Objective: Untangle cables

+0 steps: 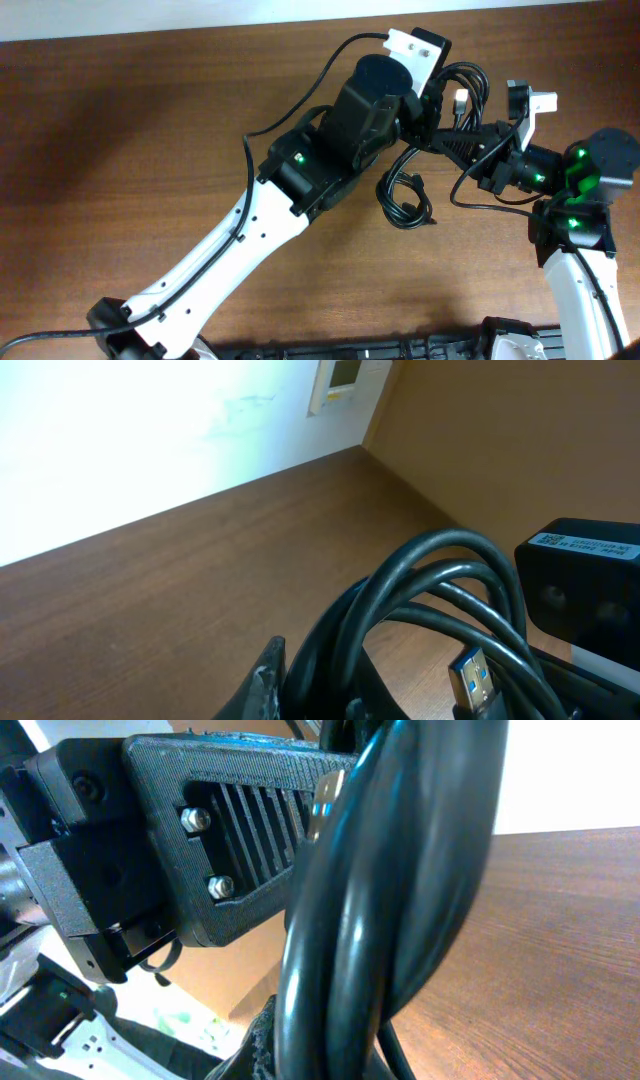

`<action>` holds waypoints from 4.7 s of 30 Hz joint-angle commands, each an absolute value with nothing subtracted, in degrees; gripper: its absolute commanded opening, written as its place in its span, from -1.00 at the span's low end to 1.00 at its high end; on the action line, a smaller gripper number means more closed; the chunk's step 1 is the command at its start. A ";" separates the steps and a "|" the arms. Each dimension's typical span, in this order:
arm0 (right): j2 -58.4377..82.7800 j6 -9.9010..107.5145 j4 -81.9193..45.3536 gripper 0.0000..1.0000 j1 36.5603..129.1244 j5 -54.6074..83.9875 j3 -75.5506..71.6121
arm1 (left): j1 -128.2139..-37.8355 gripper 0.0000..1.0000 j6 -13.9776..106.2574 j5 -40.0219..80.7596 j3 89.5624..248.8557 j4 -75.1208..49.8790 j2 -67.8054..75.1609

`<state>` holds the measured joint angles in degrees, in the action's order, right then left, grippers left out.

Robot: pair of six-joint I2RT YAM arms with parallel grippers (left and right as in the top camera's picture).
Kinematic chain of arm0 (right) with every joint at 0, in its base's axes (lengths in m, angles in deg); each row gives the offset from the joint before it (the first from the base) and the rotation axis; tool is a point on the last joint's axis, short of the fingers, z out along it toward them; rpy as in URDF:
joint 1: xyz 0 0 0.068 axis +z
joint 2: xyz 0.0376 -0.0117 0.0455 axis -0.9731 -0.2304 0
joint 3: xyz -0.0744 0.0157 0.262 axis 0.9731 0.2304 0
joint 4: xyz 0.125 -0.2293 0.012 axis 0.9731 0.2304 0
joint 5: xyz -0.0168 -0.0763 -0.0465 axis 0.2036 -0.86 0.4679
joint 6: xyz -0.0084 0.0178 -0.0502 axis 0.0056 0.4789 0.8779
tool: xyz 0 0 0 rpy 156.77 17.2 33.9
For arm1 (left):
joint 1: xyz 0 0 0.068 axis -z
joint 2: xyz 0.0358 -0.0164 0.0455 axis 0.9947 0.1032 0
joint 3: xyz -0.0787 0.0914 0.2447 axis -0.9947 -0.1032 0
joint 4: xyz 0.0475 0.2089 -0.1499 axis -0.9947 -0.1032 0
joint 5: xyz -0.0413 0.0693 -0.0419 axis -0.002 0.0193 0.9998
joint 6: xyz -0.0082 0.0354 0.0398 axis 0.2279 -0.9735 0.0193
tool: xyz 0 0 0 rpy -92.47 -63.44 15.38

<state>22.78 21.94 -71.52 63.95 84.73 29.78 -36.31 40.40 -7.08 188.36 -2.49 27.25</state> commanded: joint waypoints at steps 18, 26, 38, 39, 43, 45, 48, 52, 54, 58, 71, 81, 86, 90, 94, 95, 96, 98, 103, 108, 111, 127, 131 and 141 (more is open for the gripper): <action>24.07 23.21 -71.69 0.68 64.65 90.87 29.34 | -38.47 -1.00 43.27 -34.03 188.86 -8.06 24.63; 24.07 23.21 -69.11 0.72 64.65 87.79 29.36 | -38.47 -1.00 31.88 -16.26 188.86 -9.35 23.60; 24.07 27.54 -59.38 0.22 64.65 78.96 29.36 | -38.36 -1.00 25.23 -3.54 188.86 -11.39 23.60; 24.07 27.56 -59.38 0.18 64.65 78.96 29.36 | -38.36 -1.00 25.23 -3.52 188.86 -11.50 23.60; 24.07 27.78 -59.36 -0.44 64.65 78.35 29.36 | -38.32 -1.00 25.23 -1.66 188.86 -11.56 23.60; 24.07 27.78 -59.34 -0.44 64.65 78.00 29.36 | -38.32 -1.00 25.23 0.46 188.86 -11.60 23.60; 24.07 27.78 -59.32 -0.46 64.65 77.98 29.36 | -38.32 -1.00 25.23 2.42 188.86 -11.93 23.60; 24.07 27.76 -59.32 -0.80 64.65 78.17 29.36 | -38.38 -1.00 25.26 0.13 188.86 -11.91 23.60; 24.07 27.76 -59.32 -0.81 64.65 78.39 29.36 | -38.38 -1.00 25.56 -4.44 188.86 -11.91 23.60; 24.07 27.76 -59.32 -0.92 64.65 78.61 29.36 | -38.38 -1.00 26.30 -11.59 188.86 -11.65 23.60; 24.07 28.41 -59.78 -0.92 64.65 80.51 29.36 | -38.49 0.55 36.66 -23.39 188.86 -12.61 23.60; 24.07 28.33 -59.76 -0.92 64.62 76.82 29.36 | -38.49 0.99 40.25 -23.54 188.88 -16.13 23.60; 24.07 27.71 -59.82 -0.92 64.58 70.35 29.34 | -38.49 0.99 40.93 -20.20 188.88 -17.62 22.46; 24.07 27.71 -63.84 -0.92 64.58 69.78 29.34 | -38.49 0.73 39.90 -15.83 188.88 -19.08 21.33; 24.07 24.20 -69.02 -0.92 64.58 68.73 29.34 | -38.49 0.42 35.77 -7.43 188.88 -20.19 21.02; 24.07 23.85 -69.70 -0.92 64.60 68.75 29.34 | -38.49 0.42 34.35 -5.42 188.88 -20.52 21.02; 24.07 22.91 -70.47 -0.92 64.58 68.75 29.34 | -38.47 0.43 32.88 -3.70 188.88 -20.87 21.02; 24.07 21.35 -72.15 -0.93 64.60 68.95 29.34 | -38.47 0.57 30.55 -0.88 188.88 -21.83 21.02; 24.07 18.14 -74.29 -0.92 64.60 69.43 29.34 | -38.47 0.59 30.26 -0.77 188.88 -23.52 21.02; 24.07 15.34 -78.79 -0.92 64.60 71.57 29.34 | -38.47 0.20 29.30 -0.81 188.88 -24.33 21.04; 24.07 13.60 -81.68 -0.93 64.60 73.69 29.34 | -38.47 0.11 29.28 -0.81 188.88 -24.13 21.04; 24.07 12.74 -82.79 -0.18 64.60 83.57 29.36 | -38.49 -1.00 26.79 -4.68 188.88 -19.63 21.04; 24.05 12.92 -82.82 0.04 64.58 84.16 29.36 | -38.49 -1.00 26.79 -11.89 188.88 -19.84 21.04; 21.80 16.66 -82.60 0.22 64.60 77.76 29.52 | -38.49 -1.00 26.79 -16.04 188.88 -20.76 21.02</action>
